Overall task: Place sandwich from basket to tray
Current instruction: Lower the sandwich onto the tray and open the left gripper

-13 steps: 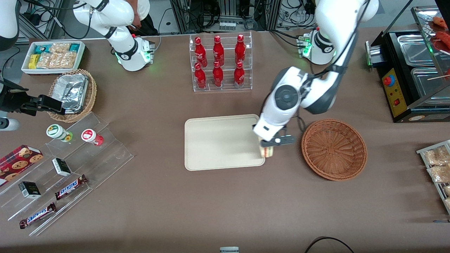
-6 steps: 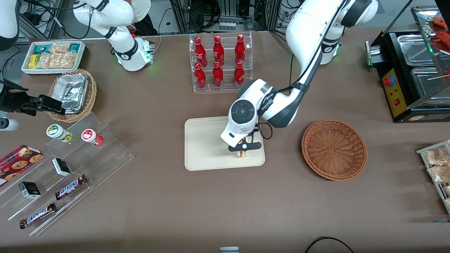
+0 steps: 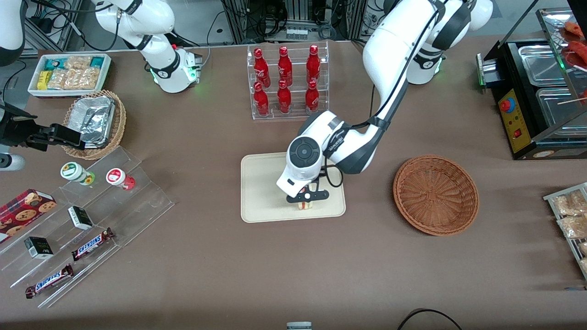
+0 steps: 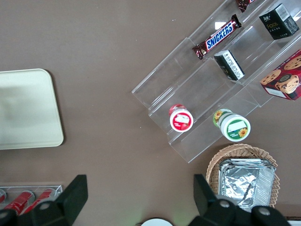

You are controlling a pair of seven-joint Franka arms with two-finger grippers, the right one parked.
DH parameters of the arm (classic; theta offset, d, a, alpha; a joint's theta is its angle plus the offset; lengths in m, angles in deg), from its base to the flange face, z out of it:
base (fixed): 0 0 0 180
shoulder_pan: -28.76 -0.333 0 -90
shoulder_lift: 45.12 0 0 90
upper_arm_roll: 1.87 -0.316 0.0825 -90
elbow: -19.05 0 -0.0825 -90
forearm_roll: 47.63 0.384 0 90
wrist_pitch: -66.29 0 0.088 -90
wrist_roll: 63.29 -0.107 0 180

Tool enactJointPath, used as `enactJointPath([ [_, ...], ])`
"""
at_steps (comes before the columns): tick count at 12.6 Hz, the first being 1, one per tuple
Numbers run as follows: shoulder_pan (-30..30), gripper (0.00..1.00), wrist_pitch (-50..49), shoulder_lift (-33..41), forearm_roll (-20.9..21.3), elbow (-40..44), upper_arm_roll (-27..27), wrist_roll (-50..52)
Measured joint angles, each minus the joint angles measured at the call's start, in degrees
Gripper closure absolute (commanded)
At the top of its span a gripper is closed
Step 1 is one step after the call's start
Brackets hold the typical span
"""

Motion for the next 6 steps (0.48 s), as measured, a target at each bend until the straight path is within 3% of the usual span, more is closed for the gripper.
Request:
enactJointPath([
  [6,1.38,1.00,0.00,-3.89,0.00,2.87,0.36,4.11],
])
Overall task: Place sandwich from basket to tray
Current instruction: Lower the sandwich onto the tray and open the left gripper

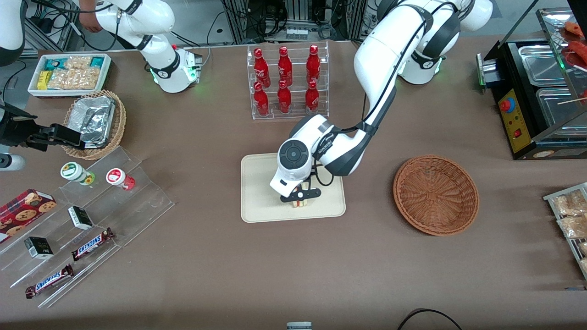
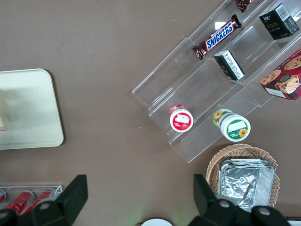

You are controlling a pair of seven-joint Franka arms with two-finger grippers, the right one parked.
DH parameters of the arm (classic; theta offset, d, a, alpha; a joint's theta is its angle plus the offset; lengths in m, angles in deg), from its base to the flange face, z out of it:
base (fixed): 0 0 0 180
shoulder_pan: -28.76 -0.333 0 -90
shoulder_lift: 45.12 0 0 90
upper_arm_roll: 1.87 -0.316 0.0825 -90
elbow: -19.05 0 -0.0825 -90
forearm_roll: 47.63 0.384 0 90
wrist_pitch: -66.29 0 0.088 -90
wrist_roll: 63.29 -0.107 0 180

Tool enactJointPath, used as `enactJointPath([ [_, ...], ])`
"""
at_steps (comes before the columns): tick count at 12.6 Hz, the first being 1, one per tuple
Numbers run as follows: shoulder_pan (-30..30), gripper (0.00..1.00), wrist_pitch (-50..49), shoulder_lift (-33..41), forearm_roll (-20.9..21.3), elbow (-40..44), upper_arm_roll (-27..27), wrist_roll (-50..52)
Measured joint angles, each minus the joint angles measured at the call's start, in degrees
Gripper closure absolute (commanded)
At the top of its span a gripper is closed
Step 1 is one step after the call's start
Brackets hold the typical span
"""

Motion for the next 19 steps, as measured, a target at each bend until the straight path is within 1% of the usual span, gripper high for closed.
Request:
enactJointPath([
  [6,1.40,1.00,0.31,-1.04,0.00,0.97,0.01,1.54],
  [7,1.40,0.89,0.39,-1.23,0.00,1.03,0.00,1.70],
  [8,1.40,0.71,0.49,-1.39,0.00,1.09,-0.01,1.90],
  [9,1.40,0.50,0.55,-1.51,0.00,1.20,0.00,2.08],
  [10,1.40,0.01,0.62,-1.62,0.00,1.35,0.00,2.18],
  [11,1.40,0.00,0.70,-1.65,0.00,1.40,0.00,2.25],
  [16,1.40,0.00,0.65,-1.64,0.00,2.11,0.00,2.37],
  [19,1.15,0.00,-1.48,-0.96,0.00,3.89,-0.10,2.40],
])
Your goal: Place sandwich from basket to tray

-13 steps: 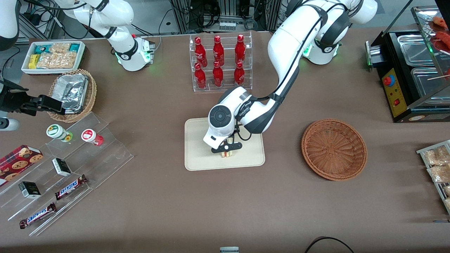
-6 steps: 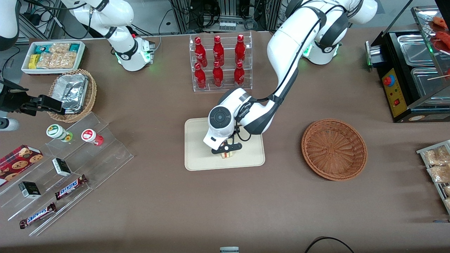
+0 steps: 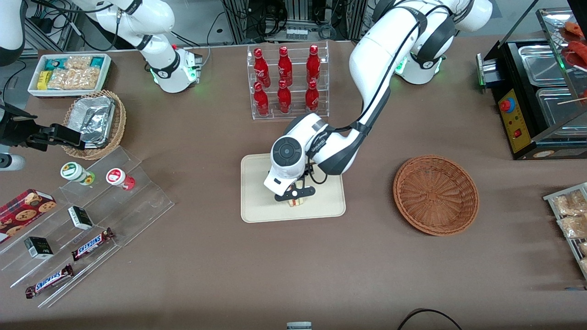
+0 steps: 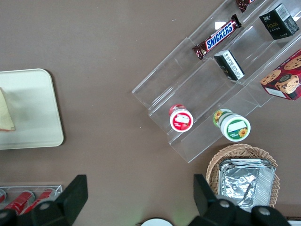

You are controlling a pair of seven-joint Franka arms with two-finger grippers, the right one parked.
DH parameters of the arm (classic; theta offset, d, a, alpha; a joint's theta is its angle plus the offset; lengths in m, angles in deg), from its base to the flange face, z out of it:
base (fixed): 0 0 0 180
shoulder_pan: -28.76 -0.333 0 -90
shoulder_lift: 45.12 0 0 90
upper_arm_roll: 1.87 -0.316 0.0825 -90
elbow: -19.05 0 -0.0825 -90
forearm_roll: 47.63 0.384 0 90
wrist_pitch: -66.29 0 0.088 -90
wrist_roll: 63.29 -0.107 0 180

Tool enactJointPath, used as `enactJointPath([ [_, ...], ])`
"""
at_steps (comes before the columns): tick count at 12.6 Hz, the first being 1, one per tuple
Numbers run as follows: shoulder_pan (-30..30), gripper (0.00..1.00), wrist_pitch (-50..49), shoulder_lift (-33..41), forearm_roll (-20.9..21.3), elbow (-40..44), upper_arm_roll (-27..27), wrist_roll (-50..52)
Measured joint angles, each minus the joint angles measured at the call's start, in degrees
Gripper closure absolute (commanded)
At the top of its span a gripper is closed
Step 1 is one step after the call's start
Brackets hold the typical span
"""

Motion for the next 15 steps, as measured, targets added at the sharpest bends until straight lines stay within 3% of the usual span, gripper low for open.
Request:
enactJointPath([
  [8,-4.07,0.00,-12.24,6.66,-0.71,5.88,-0.16,-2.85],
  [15,-15.24,0.00,-23.28,15.48,-0.61,3.99,-0.93,-20.36],
])
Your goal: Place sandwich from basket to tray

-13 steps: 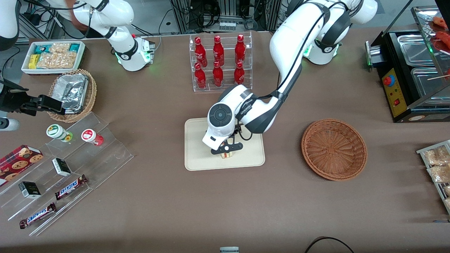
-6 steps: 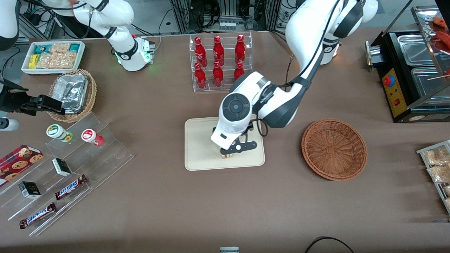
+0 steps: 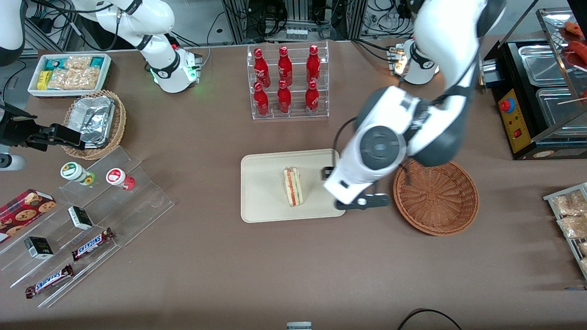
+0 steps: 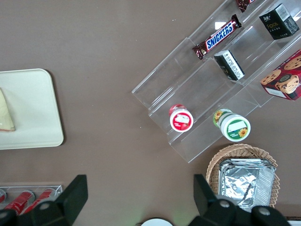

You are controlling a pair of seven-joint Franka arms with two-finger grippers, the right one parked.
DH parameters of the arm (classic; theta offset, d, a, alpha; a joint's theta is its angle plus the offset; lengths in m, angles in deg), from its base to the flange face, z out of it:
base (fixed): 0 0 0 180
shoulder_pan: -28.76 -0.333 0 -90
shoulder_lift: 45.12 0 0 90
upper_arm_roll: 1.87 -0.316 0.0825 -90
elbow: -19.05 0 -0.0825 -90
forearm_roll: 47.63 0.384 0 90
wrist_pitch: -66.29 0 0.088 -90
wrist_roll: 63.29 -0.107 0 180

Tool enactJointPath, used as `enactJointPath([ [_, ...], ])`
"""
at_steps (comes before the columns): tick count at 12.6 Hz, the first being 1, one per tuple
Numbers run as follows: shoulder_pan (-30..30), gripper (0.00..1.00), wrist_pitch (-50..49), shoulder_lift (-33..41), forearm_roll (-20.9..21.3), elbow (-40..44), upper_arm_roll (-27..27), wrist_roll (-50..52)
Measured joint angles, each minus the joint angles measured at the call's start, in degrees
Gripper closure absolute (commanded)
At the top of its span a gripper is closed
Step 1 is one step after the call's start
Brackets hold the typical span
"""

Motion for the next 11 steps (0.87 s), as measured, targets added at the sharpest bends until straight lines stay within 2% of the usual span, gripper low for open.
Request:
enactJointPath([
  [4,-9.74,0.00,-0.10,8.25,0.00,-8.70,-0.15,-14.06],
  [11,-20.36,0.00,2.55,20.32,0.11,-22.47,-0.36,-25.72],
])
